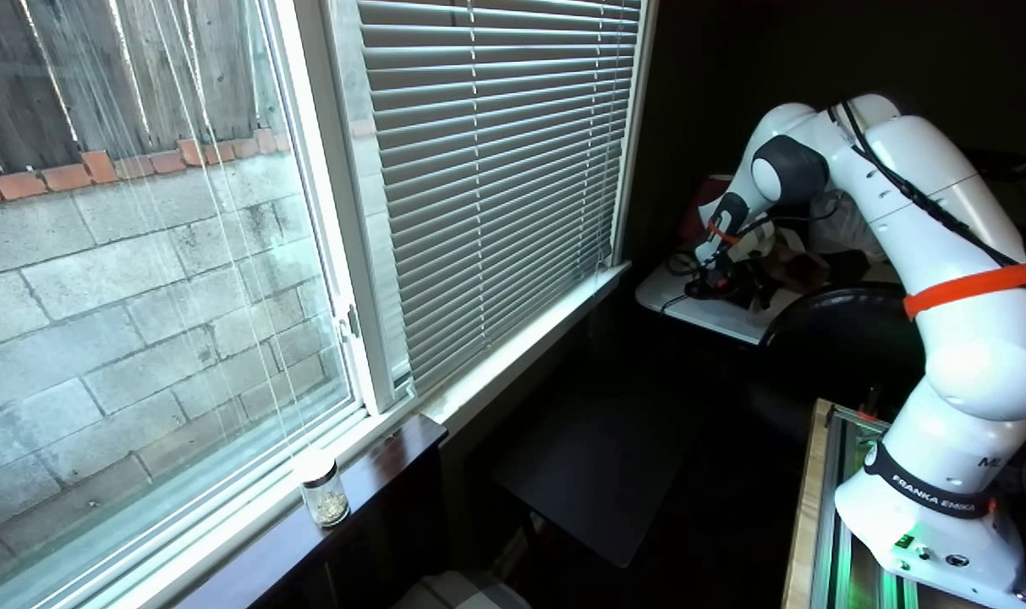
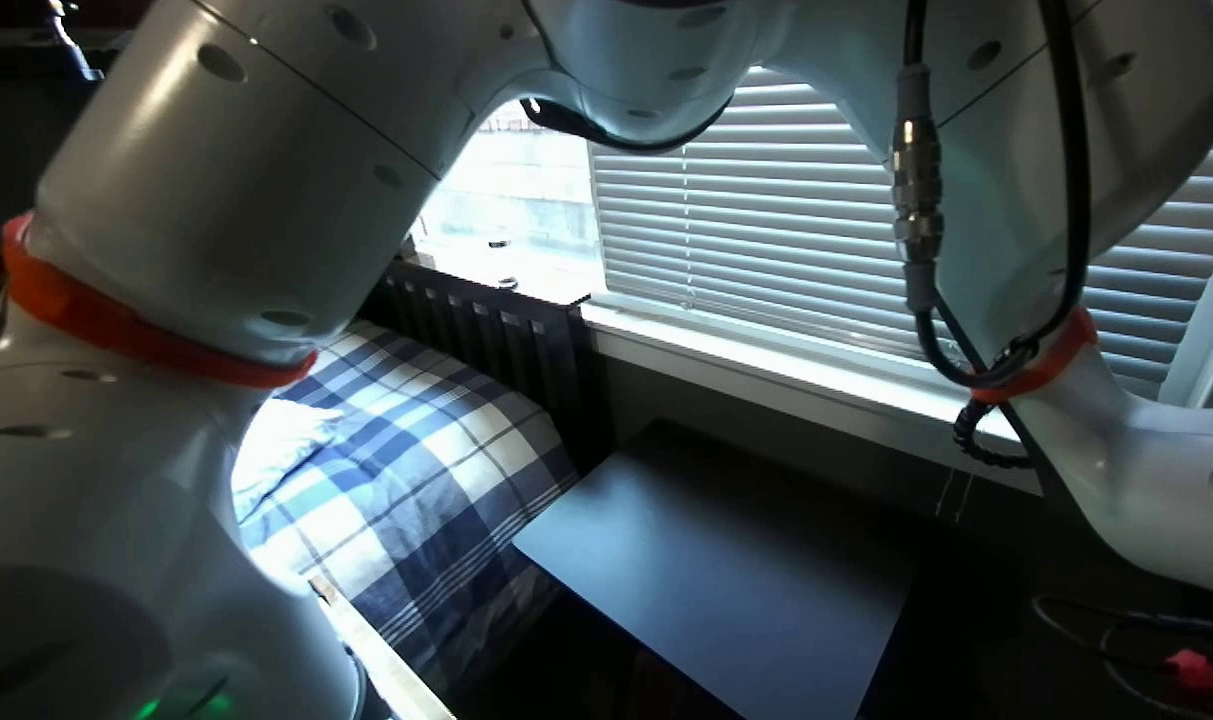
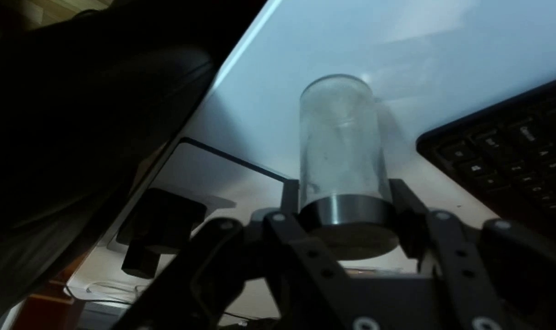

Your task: Move the silver object to the left

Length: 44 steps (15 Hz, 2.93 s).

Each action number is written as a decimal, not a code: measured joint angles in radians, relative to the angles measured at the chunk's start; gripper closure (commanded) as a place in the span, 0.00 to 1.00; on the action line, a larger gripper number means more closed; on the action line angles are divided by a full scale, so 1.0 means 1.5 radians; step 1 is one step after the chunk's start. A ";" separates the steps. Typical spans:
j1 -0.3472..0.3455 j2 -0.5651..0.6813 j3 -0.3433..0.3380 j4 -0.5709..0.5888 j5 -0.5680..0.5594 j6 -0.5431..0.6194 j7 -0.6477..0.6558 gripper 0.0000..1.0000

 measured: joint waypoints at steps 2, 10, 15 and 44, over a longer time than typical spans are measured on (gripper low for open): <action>0.016 -0.041 -0.008 -0.035 -0.012 0.008 -0.061 0.76; 0.157 -0.283 -0.123 -0.311 -0.212 0.181 -0.192 0.76; 0.299 -0.403 -0.269 -0.467 -0.467 0.290 -0.171 0.76; 0.707 -0.608 -0.290 -0.614 -1.192 0.373 0.032 0.76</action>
